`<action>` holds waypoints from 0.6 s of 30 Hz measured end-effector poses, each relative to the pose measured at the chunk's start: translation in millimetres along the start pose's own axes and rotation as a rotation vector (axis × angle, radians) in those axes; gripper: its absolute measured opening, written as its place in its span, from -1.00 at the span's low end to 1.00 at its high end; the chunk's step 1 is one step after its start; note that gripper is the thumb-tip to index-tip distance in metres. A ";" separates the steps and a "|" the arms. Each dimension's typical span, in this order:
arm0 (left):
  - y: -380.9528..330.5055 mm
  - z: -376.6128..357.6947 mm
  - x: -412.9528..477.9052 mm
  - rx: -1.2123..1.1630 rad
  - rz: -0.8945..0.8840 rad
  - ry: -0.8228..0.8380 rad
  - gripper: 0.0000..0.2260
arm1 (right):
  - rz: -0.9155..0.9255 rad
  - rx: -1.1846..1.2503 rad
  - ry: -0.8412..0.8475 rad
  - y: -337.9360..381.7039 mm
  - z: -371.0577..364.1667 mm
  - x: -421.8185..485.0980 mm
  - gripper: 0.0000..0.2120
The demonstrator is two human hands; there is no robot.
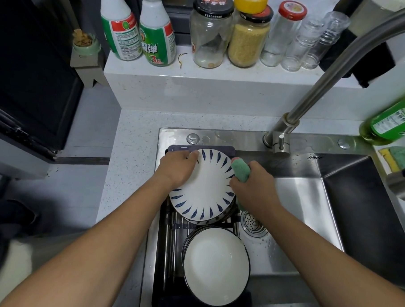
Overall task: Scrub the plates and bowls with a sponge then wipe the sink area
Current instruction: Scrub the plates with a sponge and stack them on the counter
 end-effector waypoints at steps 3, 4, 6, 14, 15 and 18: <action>-0.5 4.0 -4.8 -0.043 0.008 -0.020 -0.51 | 0.005 0.002 0.013 2.3 5.0 2.3 -0.85; -3.1 6.4 -8.0 -0.076 -0.001 -0.038 -0.53 | 0.000 0.006 0.014 0.3 7.0 2.4 -0.84; -9.0 12.2 -14.1 -0.155 -0.035 -0.073 -0.59 | -0.012 0.036 0.007 -6.4 12.0 2.2 -0.85; -10.8 6.3 -30.2 -0.532 -0.005 0.034 -0.70 | 0.003 0.175 -0.050 -19.1 42.0 -13.6 -0.85; -17.3 4.0 -35.4 -0.565 -0.028 0.057 -0.71 | 0.004 0.172 -0.058 -20.0 47.2 -17.0 -0.86; -34.5 -3.5 -53.4 -0.625 -0.078 0.132 -0.66 | 0.003 0.188 -0.085 -25.8 64.5 -27.4 -0.85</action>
Point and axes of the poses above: each hand's wrist, its own x-axis towards the middle knuckle, its own z-axis out of the back of the hand, y = z × x, the point moved 10 cm from there along x, towards the middle knuckle, and after that the axes turned 9 degrees about y, right-handed, at the moved point
